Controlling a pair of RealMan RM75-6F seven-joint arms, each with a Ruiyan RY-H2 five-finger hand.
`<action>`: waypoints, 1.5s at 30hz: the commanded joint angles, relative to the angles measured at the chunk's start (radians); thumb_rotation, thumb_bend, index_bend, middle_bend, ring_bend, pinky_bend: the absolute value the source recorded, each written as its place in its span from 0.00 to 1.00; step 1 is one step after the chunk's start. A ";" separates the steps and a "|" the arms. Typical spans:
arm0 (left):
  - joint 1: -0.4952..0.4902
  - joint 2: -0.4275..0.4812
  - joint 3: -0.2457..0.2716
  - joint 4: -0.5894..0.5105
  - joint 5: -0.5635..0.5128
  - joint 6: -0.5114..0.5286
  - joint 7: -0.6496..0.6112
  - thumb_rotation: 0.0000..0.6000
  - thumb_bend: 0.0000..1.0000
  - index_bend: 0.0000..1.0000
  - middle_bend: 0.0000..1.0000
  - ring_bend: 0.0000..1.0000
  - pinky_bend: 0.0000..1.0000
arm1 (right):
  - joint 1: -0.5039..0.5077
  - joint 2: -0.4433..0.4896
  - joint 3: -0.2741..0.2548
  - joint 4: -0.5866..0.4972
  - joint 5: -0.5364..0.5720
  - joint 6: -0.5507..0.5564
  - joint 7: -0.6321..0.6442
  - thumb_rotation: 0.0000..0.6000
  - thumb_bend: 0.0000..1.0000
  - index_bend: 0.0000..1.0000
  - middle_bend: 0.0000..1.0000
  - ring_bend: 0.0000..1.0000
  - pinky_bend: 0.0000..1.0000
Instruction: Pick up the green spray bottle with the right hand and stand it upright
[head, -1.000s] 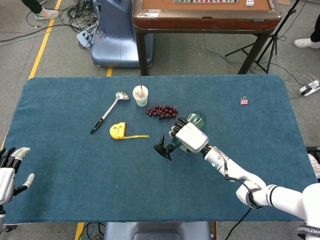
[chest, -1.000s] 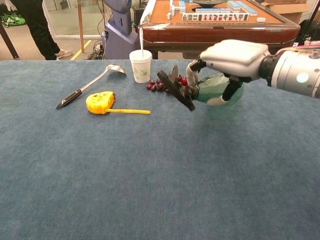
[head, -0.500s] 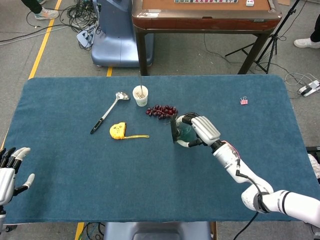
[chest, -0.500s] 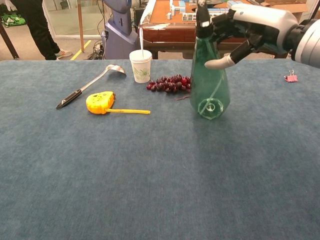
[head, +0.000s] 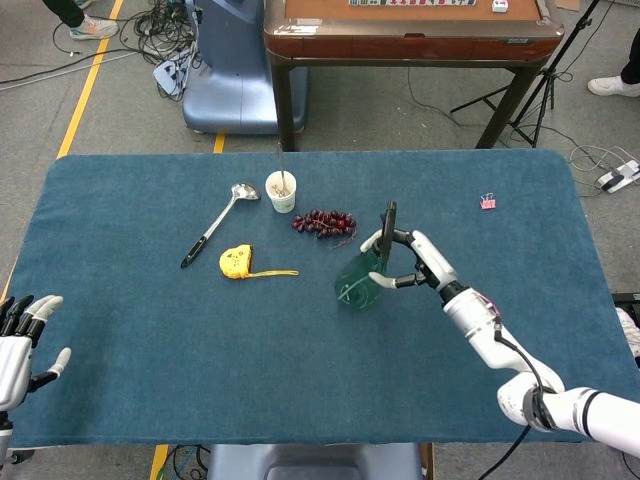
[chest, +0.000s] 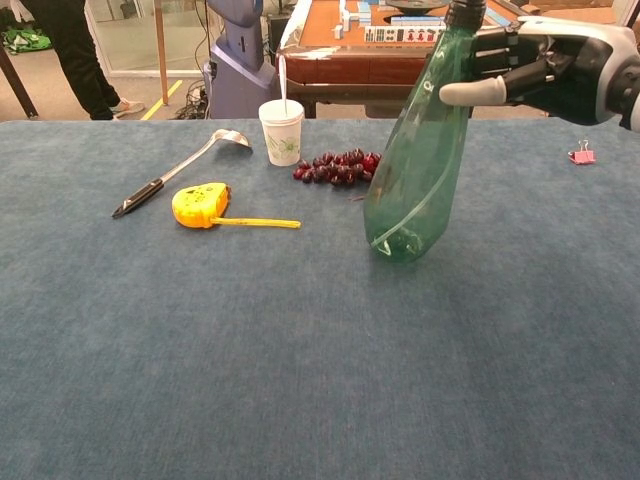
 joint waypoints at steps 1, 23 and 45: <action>0.001 0.000 0.000 0.000 0.000 0.000 0.000 1.00 0.33 0.15 0.17 0.09 0.01 | 0.000 -0.009 -0.002 0.015 -0.008 -0.003 0.007 1.00 0.26 0.63 0.44 0.26 0.20; -0.001 -0.006 0.002 0.006 0.005 -0.001 -0.004 1.00 0.33 0.15 0.17 0.09 0.01 | 0.040 0.015 -0.051 0.041 -0.104 -0.050 0.038 1.00 0.10 0.40 0.24 0.12 0.09; -0.004 -0.002 0.002 -0.005 0.018 0.005 0.002 1.00 0.33 0.15 0.17 0.09 0.01 | 0.030 0.051 -0.100 0.041 -0.108 -0.045 -0.038 1.00 0.00 0.14 0.06 0.00 0.00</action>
